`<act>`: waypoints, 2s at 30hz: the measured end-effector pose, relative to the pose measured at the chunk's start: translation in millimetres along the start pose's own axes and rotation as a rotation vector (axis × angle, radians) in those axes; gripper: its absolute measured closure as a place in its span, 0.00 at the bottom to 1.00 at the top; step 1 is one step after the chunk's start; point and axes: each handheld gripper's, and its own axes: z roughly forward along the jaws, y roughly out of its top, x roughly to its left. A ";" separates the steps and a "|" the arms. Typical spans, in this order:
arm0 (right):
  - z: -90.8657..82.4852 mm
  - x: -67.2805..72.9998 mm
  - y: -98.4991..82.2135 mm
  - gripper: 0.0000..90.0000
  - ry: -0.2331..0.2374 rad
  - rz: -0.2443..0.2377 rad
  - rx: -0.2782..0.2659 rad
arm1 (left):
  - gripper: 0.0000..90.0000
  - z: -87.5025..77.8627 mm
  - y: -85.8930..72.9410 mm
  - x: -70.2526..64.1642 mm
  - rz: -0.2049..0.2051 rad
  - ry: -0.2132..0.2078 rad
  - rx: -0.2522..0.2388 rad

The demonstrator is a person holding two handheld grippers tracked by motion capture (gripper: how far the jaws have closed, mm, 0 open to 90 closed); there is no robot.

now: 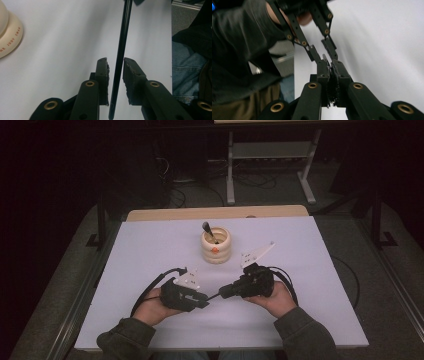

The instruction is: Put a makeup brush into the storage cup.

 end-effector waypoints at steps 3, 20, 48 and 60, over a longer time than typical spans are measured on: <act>4.4 5.1 5.7 0.94 -0.028 -0.044 0.066 | 0.84 3.9 1.7 -2.9 0.009 -0.004 0.014; 1.6 7.8 9.5 0.78 -0.061 -0.031 -0.068 | 0.94 -1.9 3.1 0.0 -0.034 0.026 -0.067; -2.5 2.8 17.0 0.94 -0.110 -0.025 0.041 | 0.73 -5.7 -10.8 5.5 -0.064 0.050 -0.070; -10.2 0.7 20.8 0.94 -0.137 -0.021 0.050 | 0.71 -15.5 -23.4 4.6 -0.098 0.078 -0.111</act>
